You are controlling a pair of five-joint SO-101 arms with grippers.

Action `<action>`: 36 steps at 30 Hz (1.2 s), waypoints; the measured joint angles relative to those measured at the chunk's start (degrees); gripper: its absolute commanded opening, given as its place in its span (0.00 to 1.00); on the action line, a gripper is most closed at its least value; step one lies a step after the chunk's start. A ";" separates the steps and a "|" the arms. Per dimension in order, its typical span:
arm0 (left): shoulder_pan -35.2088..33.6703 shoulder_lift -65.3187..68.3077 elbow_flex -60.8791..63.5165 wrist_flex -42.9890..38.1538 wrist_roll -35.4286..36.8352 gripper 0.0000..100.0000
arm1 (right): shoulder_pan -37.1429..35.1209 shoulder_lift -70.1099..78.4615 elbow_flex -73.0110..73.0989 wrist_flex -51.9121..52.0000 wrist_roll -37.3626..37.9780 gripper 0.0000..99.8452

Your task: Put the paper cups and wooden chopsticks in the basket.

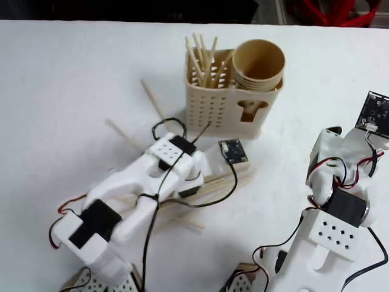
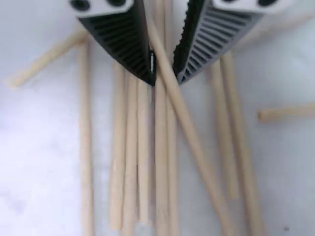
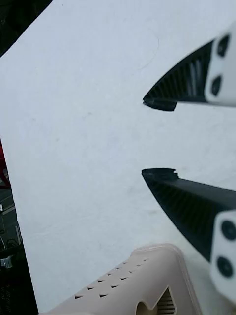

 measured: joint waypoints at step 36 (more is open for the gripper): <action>-2.81 -49.58 0.00 14.95 -0.44 0.02 | 0.00 0.00 0.00 0.00 0.00 0.20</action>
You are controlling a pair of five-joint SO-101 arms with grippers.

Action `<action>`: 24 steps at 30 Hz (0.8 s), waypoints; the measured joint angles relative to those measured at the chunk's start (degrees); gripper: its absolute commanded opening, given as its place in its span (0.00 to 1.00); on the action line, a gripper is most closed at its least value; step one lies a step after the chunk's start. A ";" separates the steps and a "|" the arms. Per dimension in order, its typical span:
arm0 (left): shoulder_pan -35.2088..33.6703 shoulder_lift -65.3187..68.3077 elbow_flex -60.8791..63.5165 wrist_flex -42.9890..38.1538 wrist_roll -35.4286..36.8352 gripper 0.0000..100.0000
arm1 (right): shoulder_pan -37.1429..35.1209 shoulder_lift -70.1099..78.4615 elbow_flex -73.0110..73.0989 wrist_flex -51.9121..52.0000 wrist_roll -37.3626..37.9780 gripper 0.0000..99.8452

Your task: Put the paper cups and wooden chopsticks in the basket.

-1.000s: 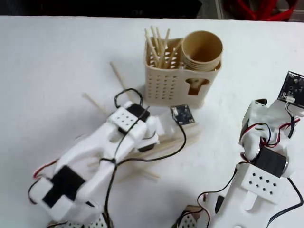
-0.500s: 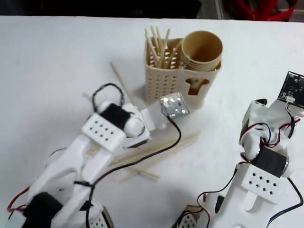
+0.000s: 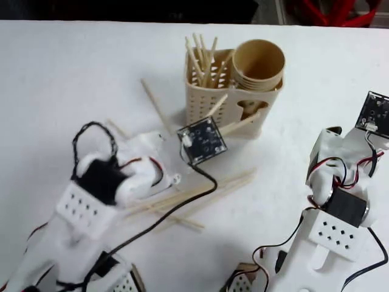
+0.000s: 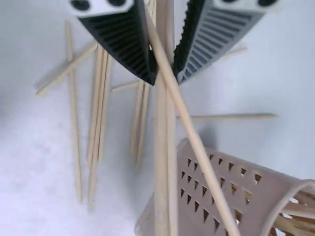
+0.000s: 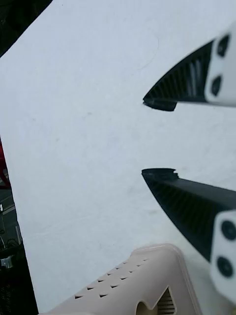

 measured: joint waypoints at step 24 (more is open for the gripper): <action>-0.09 -3.96 -5.89 -29.89 10.81 0.02 | -0.35 0.00 1.76 -2.37 0.00 0.20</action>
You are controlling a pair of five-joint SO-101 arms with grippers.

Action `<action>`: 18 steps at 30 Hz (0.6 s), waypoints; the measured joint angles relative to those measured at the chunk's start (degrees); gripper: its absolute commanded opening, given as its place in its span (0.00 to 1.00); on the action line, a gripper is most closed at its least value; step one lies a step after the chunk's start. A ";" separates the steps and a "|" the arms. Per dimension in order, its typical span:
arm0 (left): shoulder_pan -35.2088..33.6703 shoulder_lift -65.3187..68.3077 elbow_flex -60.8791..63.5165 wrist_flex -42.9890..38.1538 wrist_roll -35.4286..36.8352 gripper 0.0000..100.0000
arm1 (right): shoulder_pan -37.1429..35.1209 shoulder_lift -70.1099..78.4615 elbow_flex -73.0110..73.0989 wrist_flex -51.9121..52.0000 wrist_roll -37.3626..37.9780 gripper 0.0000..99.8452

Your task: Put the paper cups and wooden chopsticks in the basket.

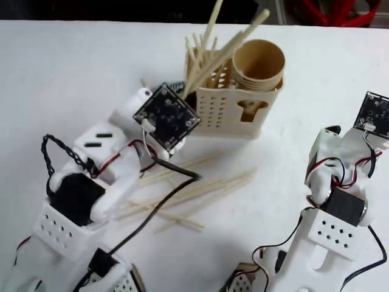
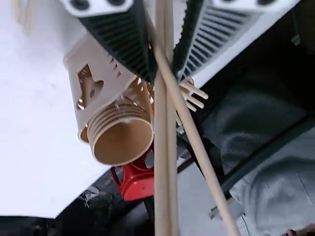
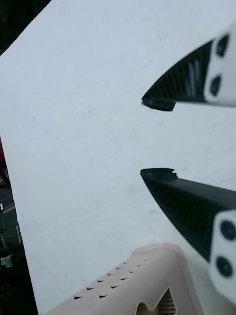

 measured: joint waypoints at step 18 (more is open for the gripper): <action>0.00 11.60 0.00 -26.81 3.34 0.02 | 0.00 0.00 0.00 0.00 0.00 0.20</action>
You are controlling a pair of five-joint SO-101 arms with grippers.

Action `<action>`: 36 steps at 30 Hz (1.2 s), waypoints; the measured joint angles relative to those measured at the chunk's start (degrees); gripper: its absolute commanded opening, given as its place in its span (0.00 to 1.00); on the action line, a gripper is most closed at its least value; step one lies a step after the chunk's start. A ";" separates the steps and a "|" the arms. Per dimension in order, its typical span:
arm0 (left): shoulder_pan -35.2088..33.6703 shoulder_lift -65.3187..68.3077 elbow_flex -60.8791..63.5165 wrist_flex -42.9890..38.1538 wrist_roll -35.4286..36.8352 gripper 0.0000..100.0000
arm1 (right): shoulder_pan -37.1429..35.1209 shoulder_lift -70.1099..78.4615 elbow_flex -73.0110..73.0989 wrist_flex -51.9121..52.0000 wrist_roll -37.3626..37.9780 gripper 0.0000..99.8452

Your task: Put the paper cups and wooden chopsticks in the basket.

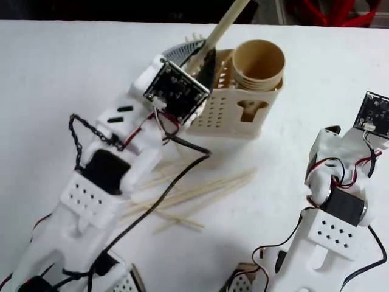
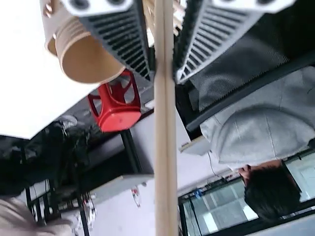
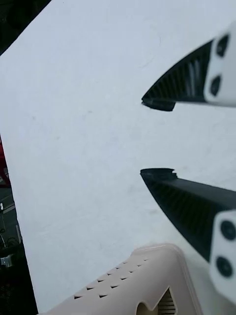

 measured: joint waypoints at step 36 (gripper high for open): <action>-1.76 24.18 -1.32 -10.46 6.07 0.11 | 0.00 0.00 0.00 0.00 0.00 0.20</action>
